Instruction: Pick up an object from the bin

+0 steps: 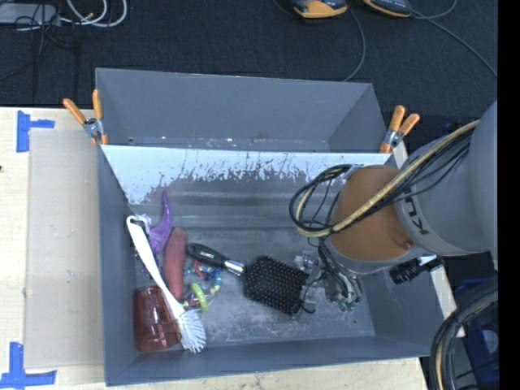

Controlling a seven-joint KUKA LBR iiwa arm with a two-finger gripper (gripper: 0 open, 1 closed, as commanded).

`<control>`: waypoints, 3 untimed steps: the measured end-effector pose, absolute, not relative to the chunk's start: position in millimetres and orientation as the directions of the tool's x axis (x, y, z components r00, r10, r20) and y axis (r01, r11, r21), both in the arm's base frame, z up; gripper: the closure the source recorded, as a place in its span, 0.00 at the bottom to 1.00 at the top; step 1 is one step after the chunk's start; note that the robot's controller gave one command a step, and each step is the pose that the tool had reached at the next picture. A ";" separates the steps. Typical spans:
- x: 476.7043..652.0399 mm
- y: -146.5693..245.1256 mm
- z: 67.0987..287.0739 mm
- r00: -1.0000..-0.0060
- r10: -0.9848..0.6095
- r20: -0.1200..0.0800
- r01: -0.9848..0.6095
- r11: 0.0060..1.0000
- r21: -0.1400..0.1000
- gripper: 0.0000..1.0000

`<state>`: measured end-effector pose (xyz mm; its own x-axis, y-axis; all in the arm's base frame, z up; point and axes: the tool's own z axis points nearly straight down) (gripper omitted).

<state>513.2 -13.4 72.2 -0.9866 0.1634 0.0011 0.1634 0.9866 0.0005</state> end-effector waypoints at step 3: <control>510.6 -15.0 169.0 -0.985 0.172 0.004 0.172 0.985 0.000 1.00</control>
Offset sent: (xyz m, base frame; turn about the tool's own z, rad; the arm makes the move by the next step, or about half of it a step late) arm -0.0044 -0.0031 0.1543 0.0225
